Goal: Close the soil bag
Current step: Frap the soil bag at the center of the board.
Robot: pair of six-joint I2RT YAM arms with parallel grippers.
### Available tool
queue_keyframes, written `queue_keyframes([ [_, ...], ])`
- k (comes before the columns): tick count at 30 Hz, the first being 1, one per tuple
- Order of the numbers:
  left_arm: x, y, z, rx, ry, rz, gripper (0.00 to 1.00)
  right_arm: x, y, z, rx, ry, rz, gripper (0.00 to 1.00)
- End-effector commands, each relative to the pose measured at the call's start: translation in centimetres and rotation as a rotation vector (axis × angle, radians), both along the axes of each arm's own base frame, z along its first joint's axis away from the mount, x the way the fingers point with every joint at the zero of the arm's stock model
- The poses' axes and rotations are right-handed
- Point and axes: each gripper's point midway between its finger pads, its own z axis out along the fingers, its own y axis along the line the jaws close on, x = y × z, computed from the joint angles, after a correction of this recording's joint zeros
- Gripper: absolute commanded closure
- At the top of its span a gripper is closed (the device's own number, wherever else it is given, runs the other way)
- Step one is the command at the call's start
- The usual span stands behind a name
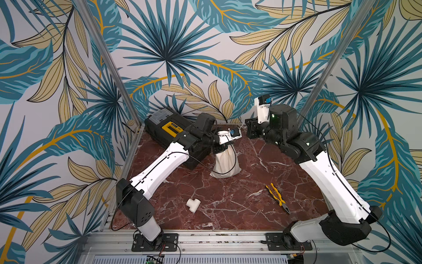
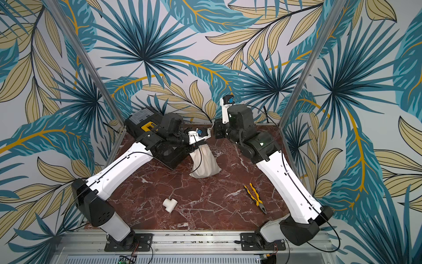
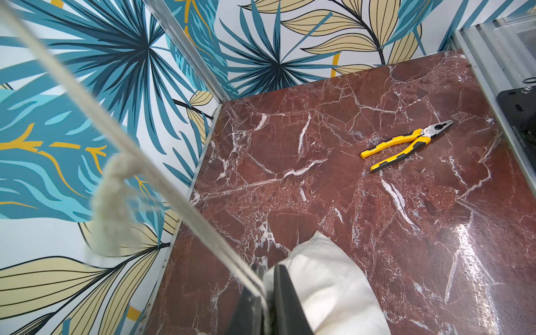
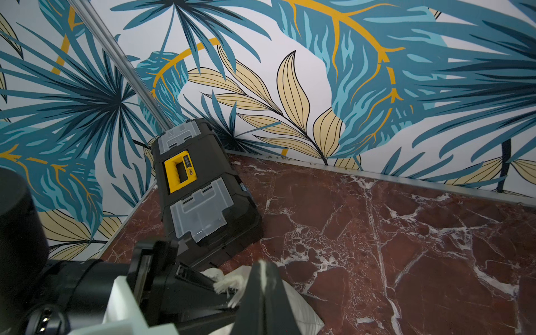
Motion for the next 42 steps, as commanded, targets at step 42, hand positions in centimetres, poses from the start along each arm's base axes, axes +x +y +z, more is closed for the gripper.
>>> queue_keyframes([
  [42, -6.1, 7.5, -12.5, 0.458, 0.406, 0.070, 0.87, -3.8, -13.1, 19.8, 0.231, -0.557, -0.432, 1.00],
])
